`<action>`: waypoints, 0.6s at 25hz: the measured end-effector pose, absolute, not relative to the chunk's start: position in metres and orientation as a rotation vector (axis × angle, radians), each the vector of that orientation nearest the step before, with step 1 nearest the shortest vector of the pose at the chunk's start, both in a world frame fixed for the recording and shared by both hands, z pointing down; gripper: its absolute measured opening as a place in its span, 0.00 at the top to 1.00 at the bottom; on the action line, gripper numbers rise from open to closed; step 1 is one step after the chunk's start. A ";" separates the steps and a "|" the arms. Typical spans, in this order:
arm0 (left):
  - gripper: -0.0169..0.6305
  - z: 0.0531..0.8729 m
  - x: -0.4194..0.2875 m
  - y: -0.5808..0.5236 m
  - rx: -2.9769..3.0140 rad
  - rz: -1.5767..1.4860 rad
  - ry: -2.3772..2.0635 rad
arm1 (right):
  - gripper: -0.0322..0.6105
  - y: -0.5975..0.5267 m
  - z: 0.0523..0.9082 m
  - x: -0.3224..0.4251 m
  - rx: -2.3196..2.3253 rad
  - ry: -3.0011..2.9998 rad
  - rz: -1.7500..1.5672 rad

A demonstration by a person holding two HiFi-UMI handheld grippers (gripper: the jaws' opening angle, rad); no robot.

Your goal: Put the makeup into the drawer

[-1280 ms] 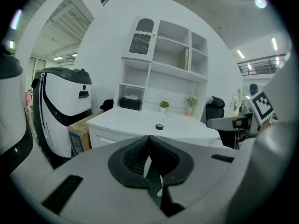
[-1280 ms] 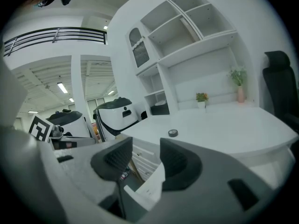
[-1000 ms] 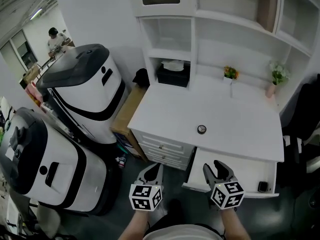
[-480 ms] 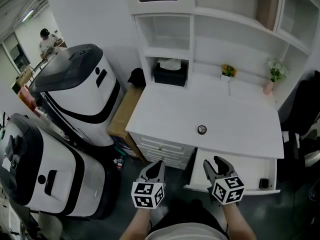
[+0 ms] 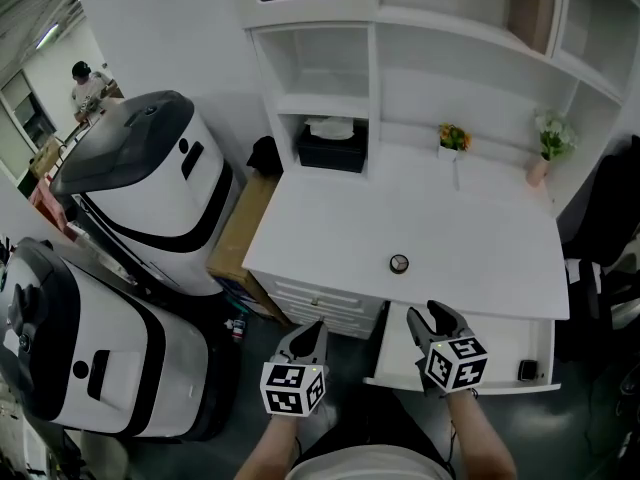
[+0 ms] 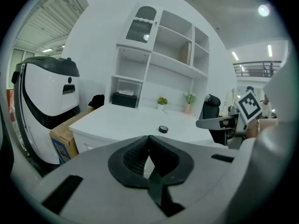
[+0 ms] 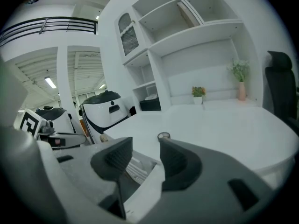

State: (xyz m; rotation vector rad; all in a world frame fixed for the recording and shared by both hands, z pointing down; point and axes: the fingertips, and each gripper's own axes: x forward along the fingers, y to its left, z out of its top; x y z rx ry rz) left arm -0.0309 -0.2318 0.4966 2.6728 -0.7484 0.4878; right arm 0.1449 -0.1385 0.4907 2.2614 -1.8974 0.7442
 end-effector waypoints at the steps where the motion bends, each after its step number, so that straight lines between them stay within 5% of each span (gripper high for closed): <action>1: 0.97 0.498 -0.028 -0.234 2.673 0.498 -0.748 | 0.69 -0.143 0.494 0.148 2.253 -1.898 0.749; 15: 0.97 0.512 -0.009 -0.261 2.606 0.532 -0.829 | 0.69 -0.206 0.525 0.182 2.093 -1.908 0.766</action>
